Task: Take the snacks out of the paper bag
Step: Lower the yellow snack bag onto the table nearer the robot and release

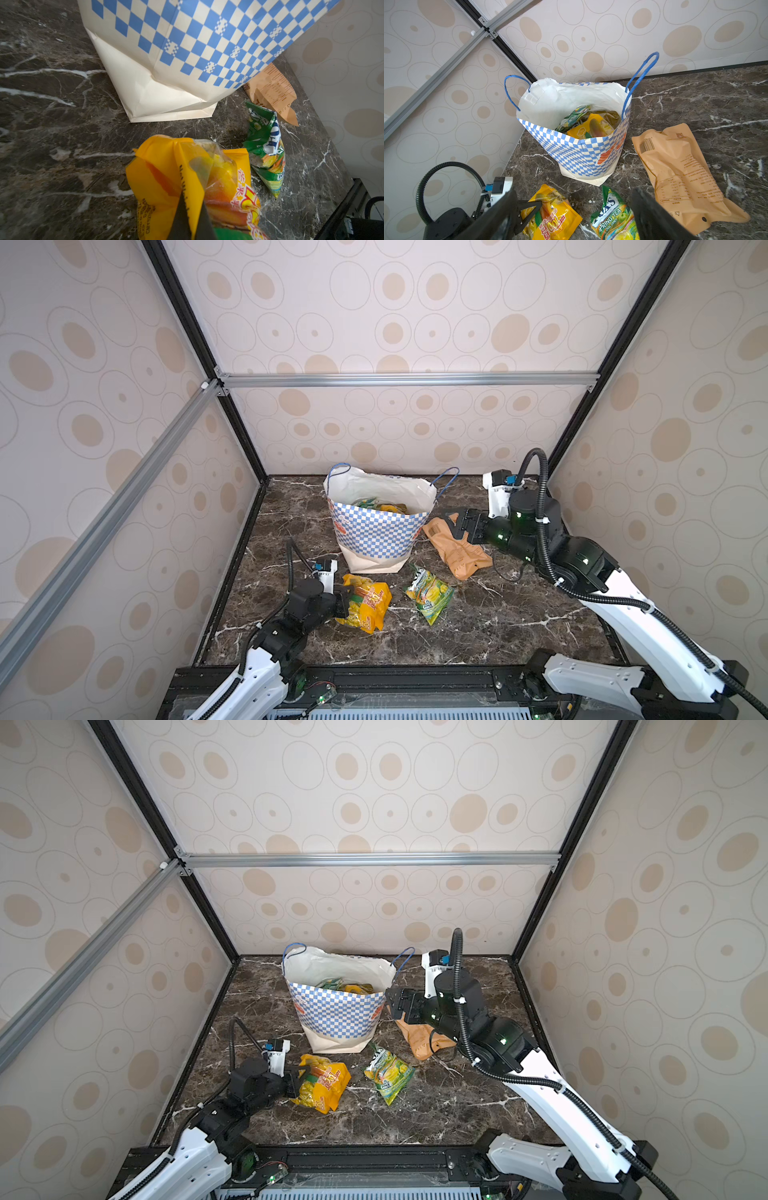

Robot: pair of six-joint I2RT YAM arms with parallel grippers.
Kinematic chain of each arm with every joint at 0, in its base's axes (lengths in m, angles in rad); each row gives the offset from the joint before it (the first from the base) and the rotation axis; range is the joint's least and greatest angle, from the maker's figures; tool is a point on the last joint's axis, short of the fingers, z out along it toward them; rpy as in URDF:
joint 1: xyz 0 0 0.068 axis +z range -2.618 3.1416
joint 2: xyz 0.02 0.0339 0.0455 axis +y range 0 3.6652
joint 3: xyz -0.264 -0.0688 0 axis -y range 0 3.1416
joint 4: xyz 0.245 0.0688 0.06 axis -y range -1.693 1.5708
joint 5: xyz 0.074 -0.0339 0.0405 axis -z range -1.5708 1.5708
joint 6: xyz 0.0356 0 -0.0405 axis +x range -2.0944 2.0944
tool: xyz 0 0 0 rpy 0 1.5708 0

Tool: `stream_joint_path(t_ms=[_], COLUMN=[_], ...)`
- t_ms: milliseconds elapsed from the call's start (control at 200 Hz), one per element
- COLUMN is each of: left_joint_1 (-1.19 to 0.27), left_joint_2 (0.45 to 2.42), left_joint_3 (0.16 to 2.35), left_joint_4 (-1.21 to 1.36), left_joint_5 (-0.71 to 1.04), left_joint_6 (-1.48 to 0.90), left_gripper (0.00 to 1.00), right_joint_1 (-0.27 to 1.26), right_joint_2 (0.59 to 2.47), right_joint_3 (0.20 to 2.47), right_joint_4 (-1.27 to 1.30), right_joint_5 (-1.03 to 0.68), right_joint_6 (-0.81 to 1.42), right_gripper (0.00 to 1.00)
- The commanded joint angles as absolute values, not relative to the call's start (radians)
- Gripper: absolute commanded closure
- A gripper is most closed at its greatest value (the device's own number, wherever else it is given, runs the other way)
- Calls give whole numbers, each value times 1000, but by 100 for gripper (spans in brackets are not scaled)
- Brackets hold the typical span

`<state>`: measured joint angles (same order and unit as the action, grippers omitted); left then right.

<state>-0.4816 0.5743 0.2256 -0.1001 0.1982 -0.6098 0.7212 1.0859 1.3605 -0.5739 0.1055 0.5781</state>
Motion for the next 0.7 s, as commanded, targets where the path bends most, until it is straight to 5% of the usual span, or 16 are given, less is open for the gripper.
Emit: stream_joint_path(t_ms=[0, 185, 515, 695], left_joint_1=[-477, -478, -478, -478], left_joint_2=[583, 628, 649, 621], left_joint_3=[209, 153, 207, 352], left_joint_4=[153, 239, 180, -7], left_joint_5=[226, 239, 230, 113], left_joint_6=[-665, -698, -688, -611], left_gripper=[100, 100, 66, 19], right_joint_1=[731, 730, 730, 731], right_joint_2=[1096, 1107, 1117, 1132], right_joint_3=[1354, 1351, 1356, 1379], right_joint_4=[-555, -552, -544, -544], right_joint_5=[104, 98, 95, 92], right_joint_6=[586, 584, 577, 565], right_gripper=[12, 12, 12, 12])
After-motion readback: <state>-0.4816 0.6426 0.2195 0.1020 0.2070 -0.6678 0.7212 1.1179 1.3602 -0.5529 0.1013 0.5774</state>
